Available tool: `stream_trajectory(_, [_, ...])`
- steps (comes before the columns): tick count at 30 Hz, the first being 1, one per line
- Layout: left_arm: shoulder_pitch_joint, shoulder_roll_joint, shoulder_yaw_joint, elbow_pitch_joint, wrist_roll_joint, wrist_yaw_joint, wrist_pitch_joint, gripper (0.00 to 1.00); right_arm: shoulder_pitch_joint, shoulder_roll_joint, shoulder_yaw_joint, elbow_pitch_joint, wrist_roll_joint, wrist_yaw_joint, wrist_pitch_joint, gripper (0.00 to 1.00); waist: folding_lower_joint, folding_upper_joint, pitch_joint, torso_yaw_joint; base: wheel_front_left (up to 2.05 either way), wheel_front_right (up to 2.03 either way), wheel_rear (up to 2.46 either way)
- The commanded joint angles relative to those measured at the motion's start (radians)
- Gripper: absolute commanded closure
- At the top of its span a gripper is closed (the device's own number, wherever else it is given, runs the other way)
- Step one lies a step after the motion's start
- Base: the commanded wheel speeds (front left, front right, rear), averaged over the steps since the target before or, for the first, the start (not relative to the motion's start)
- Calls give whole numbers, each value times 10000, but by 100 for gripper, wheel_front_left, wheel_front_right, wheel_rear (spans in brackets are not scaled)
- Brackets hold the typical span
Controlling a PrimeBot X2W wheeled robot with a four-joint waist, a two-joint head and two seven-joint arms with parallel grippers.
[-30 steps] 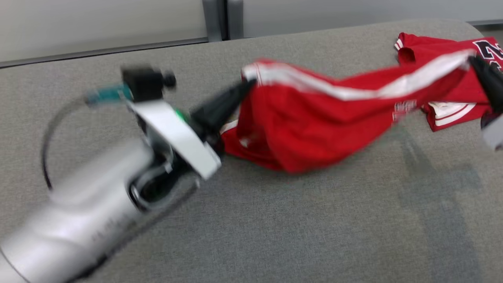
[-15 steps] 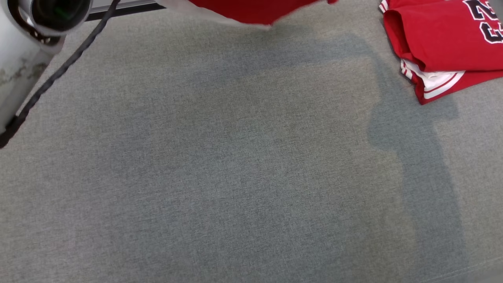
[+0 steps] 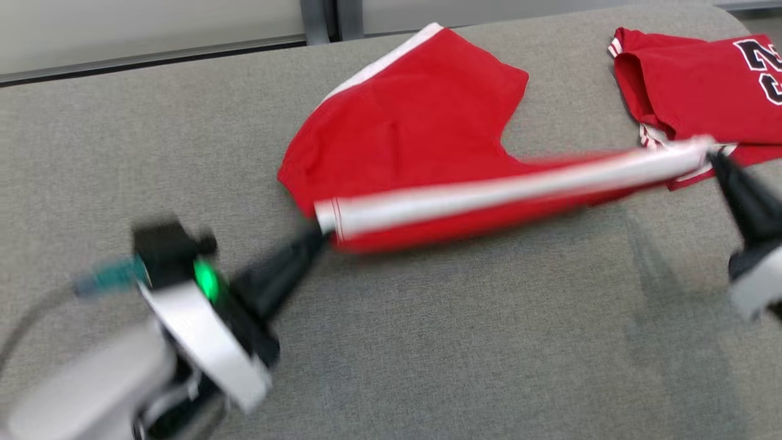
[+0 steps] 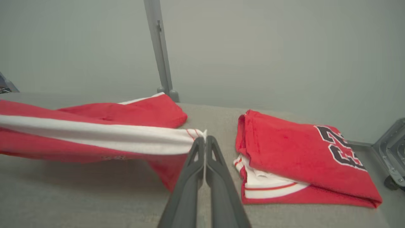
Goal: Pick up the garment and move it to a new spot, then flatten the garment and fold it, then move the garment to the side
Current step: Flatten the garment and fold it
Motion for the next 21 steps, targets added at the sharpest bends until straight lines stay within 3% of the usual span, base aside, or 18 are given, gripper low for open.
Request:
stream_trajectory(1, [572, 109, 0, -259, 276, -13, -39, 100, 770, 9, -153, -332, 222, -8, 160, 100, -1, 0, -130, 85, 0, 0, 0])
stream_trajectory(6, [3247, 221, 337, -595, 1304, -7, -41, 100, 3713, 283, -919, -1671, 633, -8, 1028, 100, -1, 0, -220, 134, 0, 0, 0])
stream_trajectory(7, [3247, 221, 337, -595, 1304, -7, -41, 100, 3713, 283, -919, -1671, 633, -8, 1028, 100, -1, 0, -220, 134, 0, 0, 0])
stream_trajectory(8, [4060, 136, 537, -653, 1599, -7, -40, 100, 4772, 437, -1317, -2204, 833, -7, 1470, 100, -1, 0, -264, 274, 0, 0, 0])
stream_trajectory(12, [5031, 132, 790, -901, 1785, -7, -42, 100, 6253, 633, -2488, -3281, 685, -7, 2156, 100, -1, 0, -455, 554, 0, 0, 0])
stream_trajectory(17, [5360, 4, 1074, -1233, 1763, -10, -41, 100, 6965, 1119, -3895, -4499, 31, -5, 2994, 100, -1, 0, -689, 931, 0, 0, 0])
stream_trajectory(21, [5196, -624, 1248, -1671, 736, -9, -40, 100, 6439, 1472, -4351, -4882, -256, -7, 3802, 100, -1, 0, -644, 1187, 0, 0, 0])
